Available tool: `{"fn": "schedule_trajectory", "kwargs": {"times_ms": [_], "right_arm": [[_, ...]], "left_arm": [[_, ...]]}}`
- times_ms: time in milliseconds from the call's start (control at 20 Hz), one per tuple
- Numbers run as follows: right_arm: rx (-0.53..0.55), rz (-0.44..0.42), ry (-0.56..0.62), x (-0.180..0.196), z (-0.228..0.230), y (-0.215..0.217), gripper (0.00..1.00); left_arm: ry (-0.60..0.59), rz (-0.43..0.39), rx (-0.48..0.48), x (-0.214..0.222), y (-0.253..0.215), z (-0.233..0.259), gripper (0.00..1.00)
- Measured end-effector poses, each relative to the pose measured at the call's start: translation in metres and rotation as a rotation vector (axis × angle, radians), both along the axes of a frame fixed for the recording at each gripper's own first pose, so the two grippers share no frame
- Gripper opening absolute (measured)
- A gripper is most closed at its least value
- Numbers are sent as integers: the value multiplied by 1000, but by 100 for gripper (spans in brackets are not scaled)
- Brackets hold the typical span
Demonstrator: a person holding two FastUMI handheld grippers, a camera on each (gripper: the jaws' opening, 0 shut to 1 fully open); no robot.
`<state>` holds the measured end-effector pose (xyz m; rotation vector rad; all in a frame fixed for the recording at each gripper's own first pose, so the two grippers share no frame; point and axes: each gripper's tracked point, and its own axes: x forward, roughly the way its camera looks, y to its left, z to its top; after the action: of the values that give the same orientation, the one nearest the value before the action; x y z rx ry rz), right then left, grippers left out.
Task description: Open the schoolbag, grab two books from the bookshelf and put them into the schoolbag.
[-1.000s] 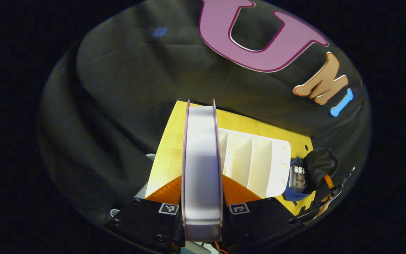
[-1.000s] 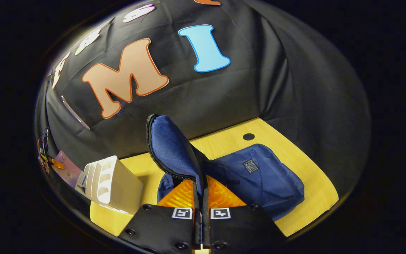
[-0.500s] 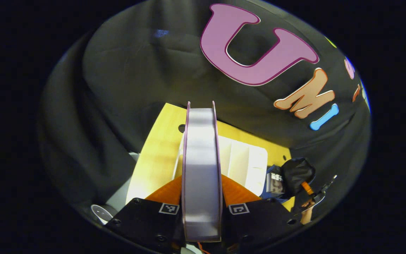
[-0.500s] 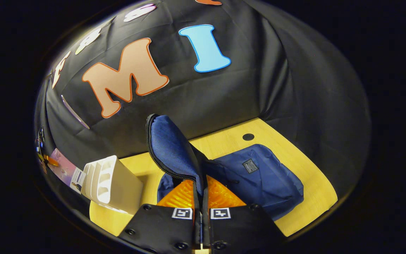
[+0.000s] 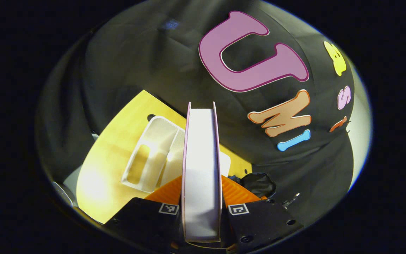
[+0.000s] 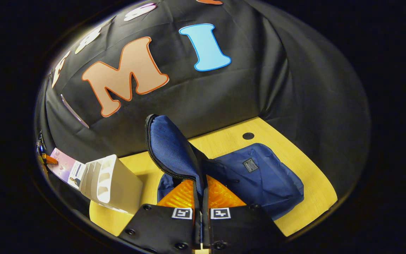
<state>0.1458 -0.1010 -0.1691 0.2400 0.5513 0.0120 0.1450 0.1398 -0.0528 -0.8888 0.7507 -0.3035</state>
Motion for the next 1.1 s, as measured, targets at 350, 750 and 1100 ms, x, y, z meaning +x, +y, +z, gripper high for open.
{"fn": "schedule_trajectory", "kwargs": {"times_ms": [350, 750, 1100], "right_arm": [[0, 7, 0, -2, -2, 3, 5], [-1, 10, -1, -2, 1, 0, 5], [16, 9, -6, -3, 3, -3, 5]], "left_arm": [[-19, -9, -151, 10, -68, -3, 36], [-24, -67, -210, 21, -141, -10, 36], [-20, -97, -203, 29, -199, -27, 36]]}}
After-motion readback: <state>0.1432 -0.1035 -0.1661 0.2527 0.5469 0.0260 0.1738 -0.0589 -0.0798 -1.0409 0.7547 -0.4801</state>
